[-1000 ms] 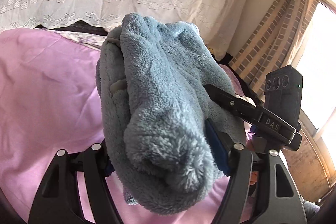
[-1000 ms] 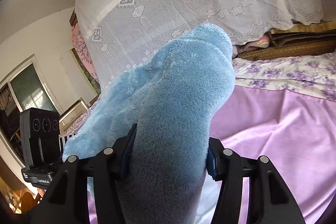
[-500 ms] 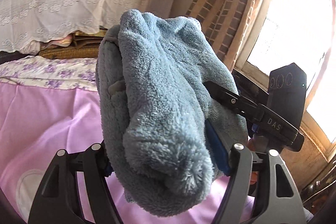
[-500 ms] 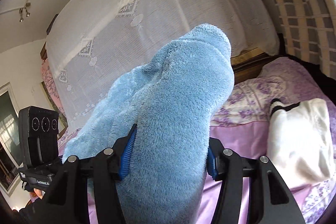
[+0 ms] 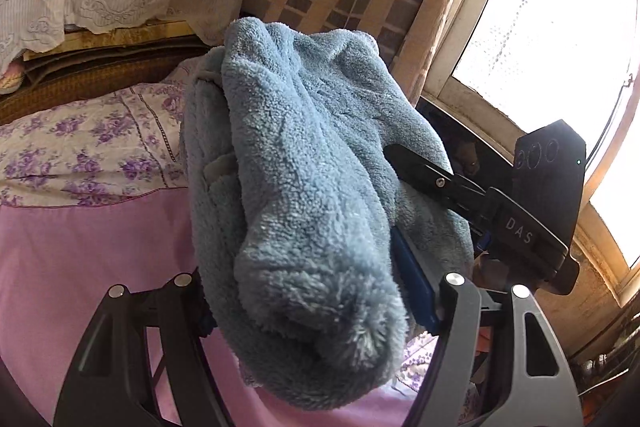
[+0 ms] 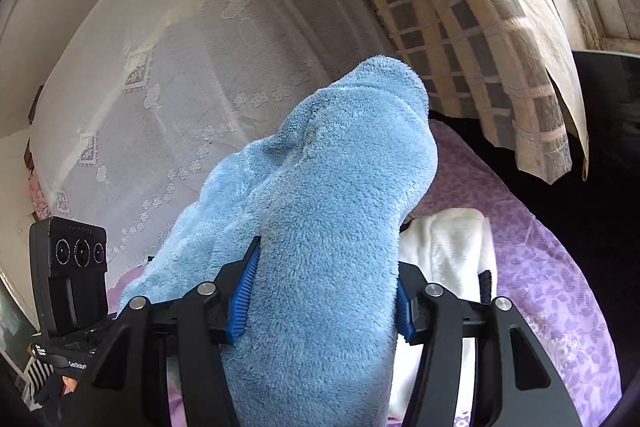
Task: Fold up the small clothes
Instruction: 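Lift the folded jacket with both grippers and carry it toward the pillow stack, then lower the folded jacket onto the stacked clothes and open both grippers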
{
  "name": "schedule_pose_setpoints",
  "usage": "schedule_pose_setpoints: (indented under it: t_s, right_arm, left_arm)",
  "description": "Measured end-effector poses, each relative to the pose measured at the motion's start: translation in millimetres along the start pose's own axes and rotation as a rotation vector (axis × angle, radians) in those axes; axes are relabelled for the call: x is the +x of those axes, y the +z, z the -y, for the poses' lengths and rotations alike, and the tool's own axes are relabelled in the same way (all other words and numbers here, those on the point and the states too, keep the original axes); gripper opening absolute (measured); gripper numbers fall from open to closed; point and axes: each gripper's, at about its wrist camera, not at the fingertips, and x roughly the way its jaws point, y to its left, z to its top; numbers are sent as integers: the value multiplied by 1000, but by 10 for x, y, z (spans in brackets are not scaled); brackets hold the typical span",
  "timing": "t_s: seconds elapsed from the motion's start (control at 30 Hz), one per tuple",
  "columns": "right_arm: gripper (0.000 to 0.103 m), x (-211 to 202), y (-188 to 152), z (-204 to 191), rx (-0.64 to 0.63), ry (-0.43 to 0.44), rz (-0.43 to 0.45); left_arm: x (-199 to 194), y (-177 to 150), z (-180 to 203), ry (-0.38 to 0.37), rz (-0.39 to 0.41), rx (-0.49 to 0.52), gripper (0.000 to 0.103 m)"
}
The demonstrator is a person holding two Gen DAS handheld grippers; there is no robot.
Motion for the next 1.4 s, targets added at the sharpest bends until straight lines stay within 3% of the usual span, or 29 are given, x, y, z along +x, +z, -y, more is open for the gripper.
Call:
schedule_pose_setpoints:
  t_s: [0.1,0.2,0.27,0.33,0.5,0.63,0.7,0.73,0.87,0.97,1.1,1.27,1.4]
  right_arm:
    - [56,207,-79,368,54,-13,-32]
    - [60,514,-216,639,68,-73,-131]
    - [71,607,-270,752,101,-68,-150]
    - [72,639,-280,812,132,-51,-168]
    - [74,571,-297,760,126,-58,-139]
    - [74,270,-253,624,92,-85,-53]
    - [71,77,-222,475,14,-122,20]
    - [64,-9,-218,382,-26,-126,55]
    - [45,-148,-228,16,-138,-70,100]
    - [41,-7,-312,-162,-233,-89,42]
    - [37,279,-444,-90,-278,-210,-41]
    - [38,310,-508,-47,-278,-219,-31]
    - [38,139,-624,-158,-338,-198,81]
  left_arm:
    - [333,-67,-81,4,-39,-21,69]
    - [596,-241,-244,19,-60,-52,71]
    - [660,-301,-326,24,-46,-78,89]
    - [712,-355,-454,29,-51,-144,98]
    - [671,-388,-562,-36,-74,-230,98]
    - [264,-379,-464,-51,-2,-193,96]
    - [63,-337,-445,-51,46,-170,96]
    - [8,-310,-450,-35,59,-167,96]
    - [138,-239,-538,86,21,-182,96]
    - [299,-296,-642,102,-17,-203,98]
    - [443,-401,-740,76,-37,-222,99]
    - [482,-467,-799,41,-35,-224,99]
    - [196,-519,-783,48,-18,-238,99]
